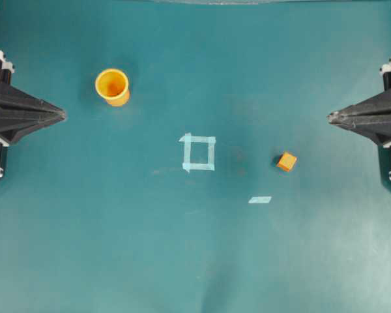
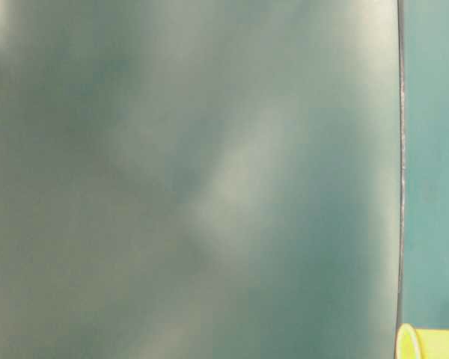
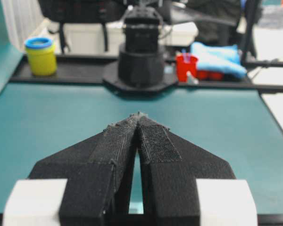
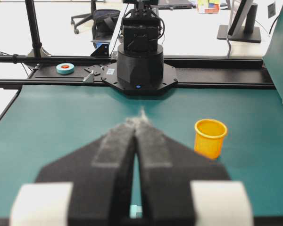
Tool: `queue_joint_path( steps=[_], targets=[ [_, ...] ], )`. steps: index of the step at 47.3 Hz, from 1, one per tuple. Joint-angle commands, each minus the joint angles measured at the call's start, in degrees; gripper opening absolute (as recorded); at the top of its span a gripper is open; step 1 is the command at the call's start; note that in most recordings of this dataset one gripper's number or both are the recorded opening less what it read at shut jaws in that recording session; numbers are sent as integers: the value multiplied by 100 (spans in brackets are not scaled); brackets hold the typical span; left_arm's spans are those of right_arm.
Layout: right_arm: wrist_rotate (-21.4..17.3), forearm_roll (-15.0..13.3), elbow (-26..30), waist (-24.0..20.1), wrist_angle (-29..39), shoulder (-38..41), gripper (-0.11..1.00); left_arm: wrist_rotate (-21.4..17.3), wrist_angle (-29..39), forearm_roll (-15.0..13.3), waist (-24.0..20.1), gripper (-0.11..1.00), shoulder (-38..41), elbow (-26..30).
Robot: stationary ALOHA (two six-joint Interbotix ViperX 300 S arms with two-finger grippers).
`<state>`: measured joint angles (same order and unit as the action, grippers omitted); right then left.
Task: Hold the block with right arm and the cup with left arm, then put the block into the cup.
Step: 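Move the left gripper toward the orange cup and the right toward the cube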
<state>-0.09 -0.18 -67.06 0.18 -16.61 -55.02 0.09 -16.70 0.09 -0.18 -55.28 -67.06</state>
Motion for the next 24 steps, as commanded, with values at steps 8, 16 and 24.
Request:
queue_joint_path(
  steps=[8, 16, 24],
  targets=[
    [-70, 44, 308, 53, 536, 141, 0, 105, 677, 26, -255, 15, -9, 79],
    [-176, 44, 457, 62, 1134, 202, 0, 114, 967, 26, -422, 17, -35, 79],
    [-633, 44, 510, 53, 1459, 202, 0, 114, 1230, 26, -589, 31, -26, 79]
  ],
)
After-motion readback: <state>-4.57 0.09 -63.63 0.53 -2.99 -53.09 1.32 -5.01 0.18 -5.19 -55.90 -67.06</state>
